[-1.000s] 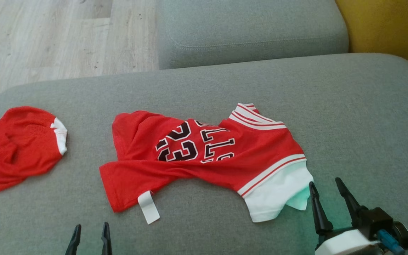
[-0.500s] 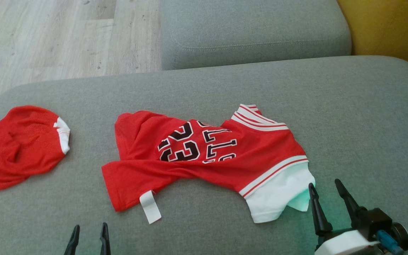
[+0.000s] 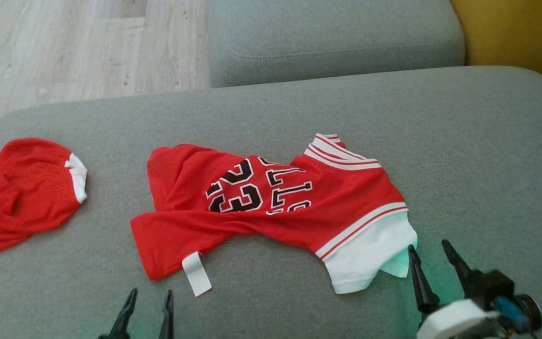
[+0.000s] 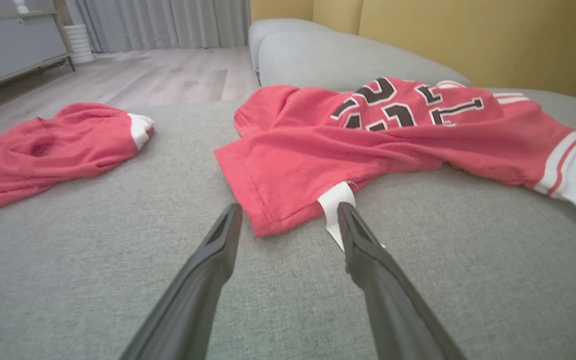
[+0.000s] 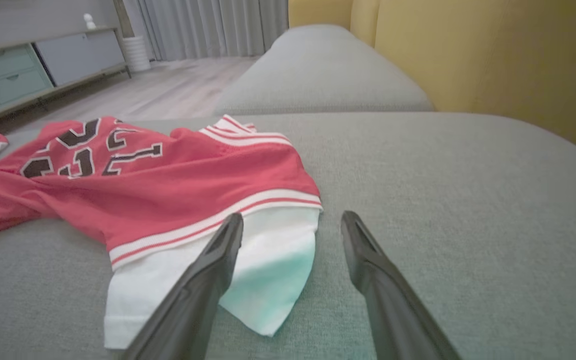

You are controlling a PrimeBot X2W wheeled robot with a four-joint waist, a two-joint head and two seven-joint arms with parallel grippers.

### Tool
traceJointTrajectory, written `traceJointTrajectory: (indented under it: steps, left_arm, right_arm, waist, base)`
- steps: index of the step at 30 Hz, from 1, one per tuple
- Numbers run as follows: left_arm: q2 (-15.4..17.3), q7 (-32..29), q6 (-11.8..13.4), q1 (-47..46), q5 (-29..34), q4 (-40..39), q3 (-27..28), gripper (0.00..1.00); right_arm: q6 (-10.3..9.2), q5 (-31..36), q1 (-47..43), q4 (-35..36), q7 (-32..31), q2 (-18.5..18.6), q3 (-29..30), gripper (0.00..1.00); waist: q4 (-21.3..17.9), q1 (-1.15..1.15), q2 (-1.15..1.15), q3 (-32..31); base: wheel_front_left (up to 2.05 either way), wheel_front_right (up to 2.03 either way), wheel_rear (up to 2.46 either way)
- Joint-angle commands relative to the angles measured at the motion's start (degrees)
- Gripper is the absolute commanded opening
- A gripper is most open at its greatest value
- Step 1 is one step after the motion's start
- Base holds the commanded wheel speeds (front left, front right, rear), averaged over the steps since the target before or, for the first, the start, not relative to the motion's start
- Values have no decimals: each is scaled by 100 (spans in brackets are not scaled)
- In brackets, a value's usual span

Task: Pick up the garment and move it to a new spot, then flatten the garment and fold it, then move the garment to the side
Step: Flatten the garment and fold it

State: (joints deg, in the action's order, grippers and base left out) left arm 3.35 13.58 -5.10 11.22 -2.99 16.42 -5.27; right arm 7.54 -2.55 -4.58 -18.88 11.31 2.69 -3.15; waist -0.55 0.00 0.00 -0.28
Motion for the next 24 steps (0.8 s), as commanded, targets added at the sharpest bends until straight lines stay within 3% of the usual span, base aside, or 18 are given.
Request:
traceJointTrajectory:
  steps: [1,13,24]
  left_arm:
    - [60,-81,-13,-405,42,-63,115,100]
    - [240,-580,-49,-1135,119,431,-78,100]
    - [389,-620,-137,-1682,141,879,-381,100]
  right_arm:
    - [-5,-56,407,137,-198,79,-130,100]
    - [-5,-179,888,-227,-1651,92,-75,100]
    - [-5,-371,1125,-388,-1714,55,-326,100]
  waist:
    - [-7,0,0,32]
    - [51,0,0,374]
    - [151,0,0,603]
  base:
    - [0,0,0]
    - [0,0,0]
    - [0,0,0]
